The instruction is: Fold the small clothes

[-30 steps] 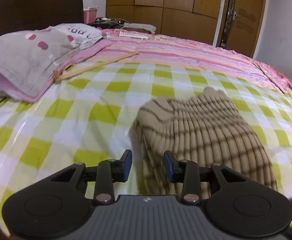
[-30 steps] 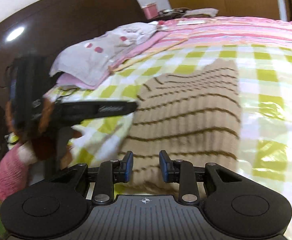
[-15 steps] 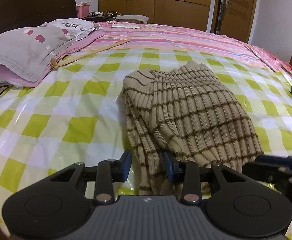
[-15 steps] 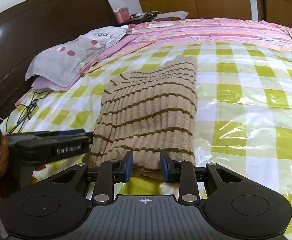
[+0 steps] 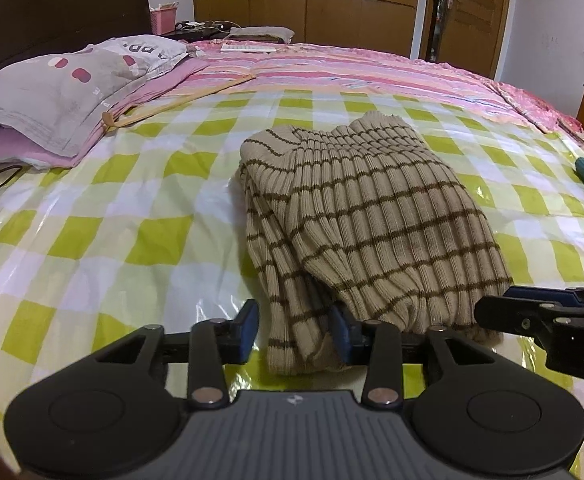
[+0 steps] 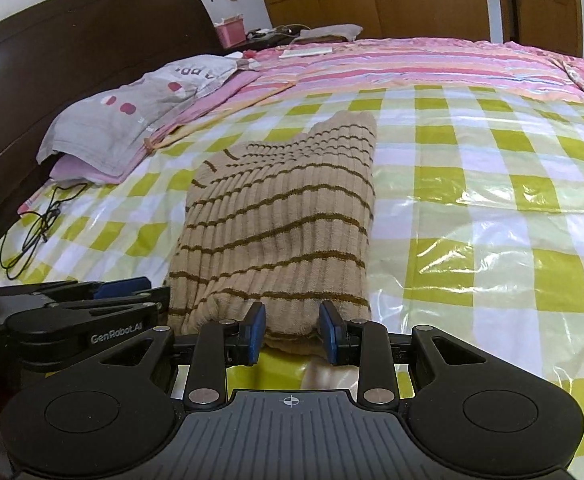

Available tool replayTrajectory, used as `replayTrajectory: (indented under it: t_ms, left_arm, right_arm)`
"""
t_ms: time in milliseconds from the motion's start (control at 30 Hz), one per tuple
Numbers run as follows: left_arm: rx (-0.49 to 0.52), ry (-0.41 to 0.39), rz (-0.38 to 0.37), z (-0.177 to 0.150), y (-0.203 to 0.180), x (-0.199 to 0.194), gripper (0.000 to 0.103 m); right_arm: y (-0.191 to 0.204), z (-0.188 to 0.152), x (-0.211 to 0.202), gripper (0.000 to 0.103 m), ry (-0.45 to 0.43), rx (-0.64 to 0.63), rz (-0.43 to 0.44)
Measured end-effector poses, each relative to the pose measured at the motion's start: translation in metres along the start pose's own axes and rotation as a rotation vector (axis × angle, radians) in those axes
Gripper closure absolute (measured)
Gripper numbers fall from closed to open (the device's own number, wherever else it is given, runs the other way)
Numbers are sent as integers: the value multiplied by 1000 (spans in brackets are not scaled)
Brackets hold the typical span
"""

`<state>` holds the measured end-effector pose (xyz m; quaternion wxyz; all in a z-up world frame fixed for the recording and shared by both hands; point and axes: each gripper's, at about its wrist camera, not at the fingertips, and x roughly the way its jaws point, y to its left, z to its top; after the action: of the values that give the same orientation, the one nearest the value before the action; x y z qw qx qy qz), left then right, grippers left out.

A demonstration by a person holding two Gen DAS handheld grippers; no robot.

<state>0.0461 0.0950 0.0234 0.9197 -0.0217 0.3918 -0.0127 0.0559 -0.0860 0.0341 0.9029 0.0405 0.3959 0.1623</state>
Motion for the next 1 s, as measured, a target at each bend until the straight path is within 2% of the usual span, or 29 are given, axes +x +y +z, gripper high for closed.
replayTrajectory:
  t_ms: [233, 267, 333, 367, 467, 667, 1000]
  left_arm:
    - [2, -4, 17, -6, -6, -10, 52]
    - [2, -4, 21, -7, -7, -12, 50]
    - [4, 1, 17, -8, -8, -16, 38]
    - [4, 3, 11, -9, -8, -19, 36]
    - [15, -3, 2, -14, -12, -27, 33]
    - [42, -1, 15, -25, -23, -34, 24]
    - [52, 22, 45, -35, -33, -35, 12]
  right_arm:
    - [-2, -7, -4, 73, 3, 12, -8]
    - [-2, -8, -5, 73, 4, 15, -8]
    - [-2, -10, -7, 73, 3, 16, -8]
    - [-1, -11, -8, 72, 2, 15, -8]
    - [1, -14, -13, 69, -5, 14, -1]
    - [2, -22, -21, 68, -19, 0, -1]
    - [-7, -42, -25, 68, 7, 24, -28]
